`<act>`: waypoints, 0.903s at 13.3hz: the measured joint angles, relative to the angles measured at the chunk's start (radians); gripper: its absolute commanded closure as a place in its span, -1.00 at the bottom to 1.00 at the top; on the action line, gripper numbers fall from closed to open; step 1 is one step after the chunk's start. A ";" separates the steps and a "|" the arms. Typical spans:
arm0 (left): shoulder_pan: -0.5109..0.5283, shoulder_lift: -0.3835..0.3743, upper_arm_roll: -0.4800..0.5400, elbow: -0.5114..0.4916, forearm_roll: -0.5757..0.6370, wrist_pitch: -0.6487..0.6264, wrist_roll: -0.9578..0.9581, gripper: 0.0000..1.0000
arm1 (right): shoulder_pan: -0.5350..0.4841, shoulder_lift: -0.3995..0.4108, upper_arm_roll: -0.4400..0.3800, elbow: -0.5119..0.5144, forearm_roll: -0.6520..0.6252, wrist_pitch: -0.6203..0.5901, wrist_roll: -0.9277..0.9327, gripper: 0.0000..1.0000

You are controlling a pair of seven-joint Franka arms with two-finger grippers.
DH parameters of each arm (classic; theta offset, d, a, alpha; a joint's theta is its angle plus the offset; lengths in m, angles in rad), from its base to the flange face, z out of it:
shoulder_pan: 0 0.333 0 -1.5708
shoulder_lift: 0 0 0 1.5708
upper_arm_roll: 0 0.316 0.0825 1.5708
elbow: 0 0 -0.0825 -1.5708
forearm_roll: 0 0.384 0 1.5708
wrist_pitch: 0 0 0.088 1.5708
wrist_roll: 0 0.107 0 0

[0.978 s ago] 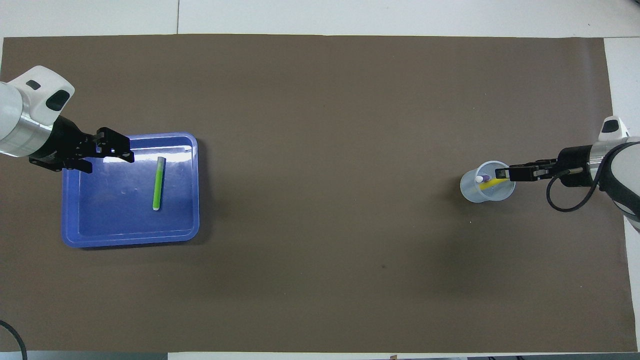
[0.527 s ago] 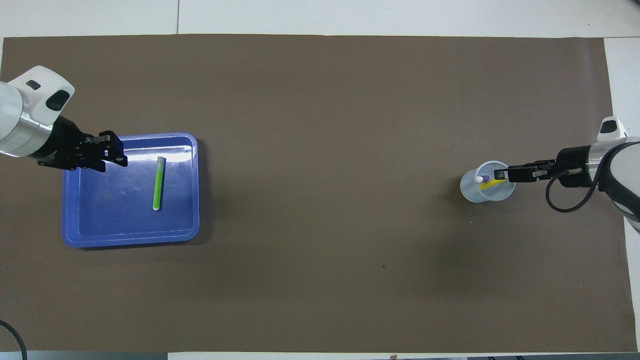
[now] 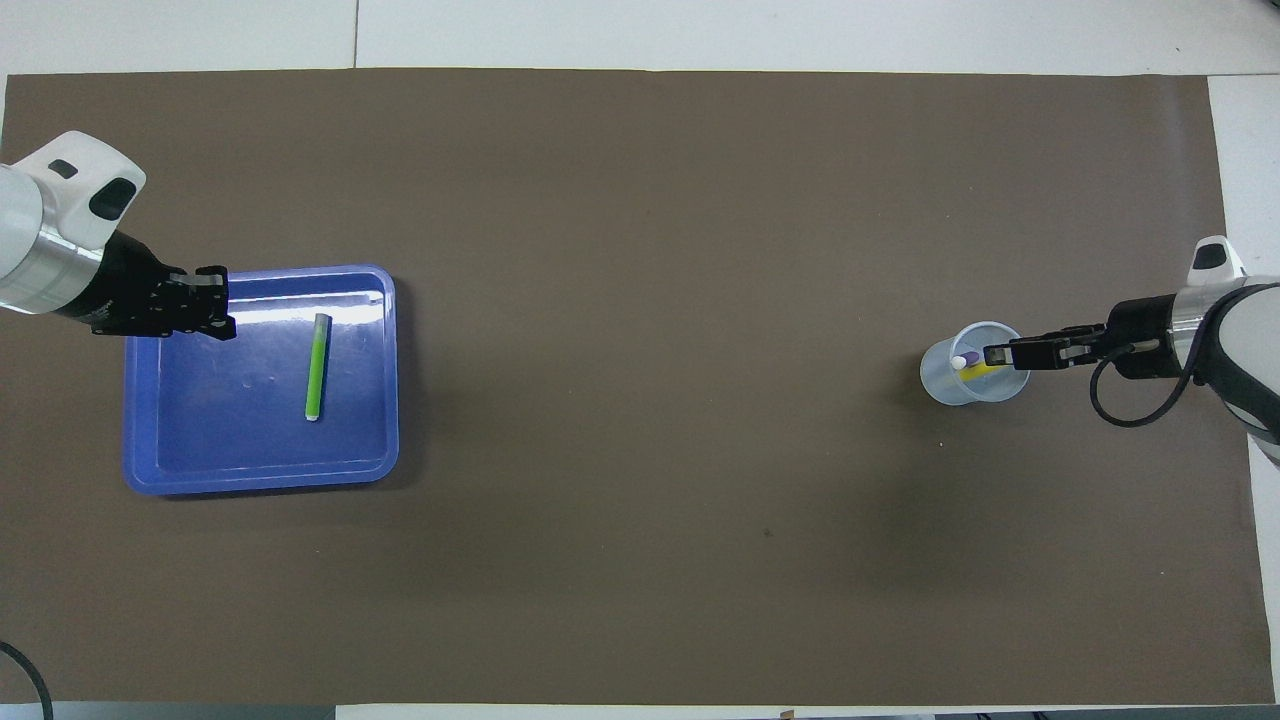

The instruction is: Right arm passes pens to left for tray arrangement

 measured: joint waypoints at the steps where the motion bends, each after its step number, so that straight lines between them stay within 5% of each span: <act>1: 0.000 0.000 -0.001 0.000 0.000 0.013 -0.110 1.00 | 0.000 0.000 0.000 0.000 0.000 -0.005 0.000 -0.01; 8: -0.017 0.004 -0.011 -0.001 -0.001 0.225 -1.019 1.00 | 0.000 -0.001 0.000 -0.013 -0.025 -0.008 0.000 0.11; 9: -0.017 0.005 -0.010 -0.001 -0.001 0.228 -1.070 1.00 | 0.000 -0.001 0.000 -0.014 -0.027 -0.008 0.000 0.27; 10: -0.017 0.007 -0.010 -0.001 -0.001 0.231 -1.092 1.00 | 0.000 -0.001 0.000 -0.015 -0.028 -0.008 0.000 0.89; 12: -0.017 0.009 -0.010 -0.002 -0.001 0.235 -1.097 1.00 | 0.000 -0.002 0.001 -0.016 -0.032 -0.008 0.000 1.00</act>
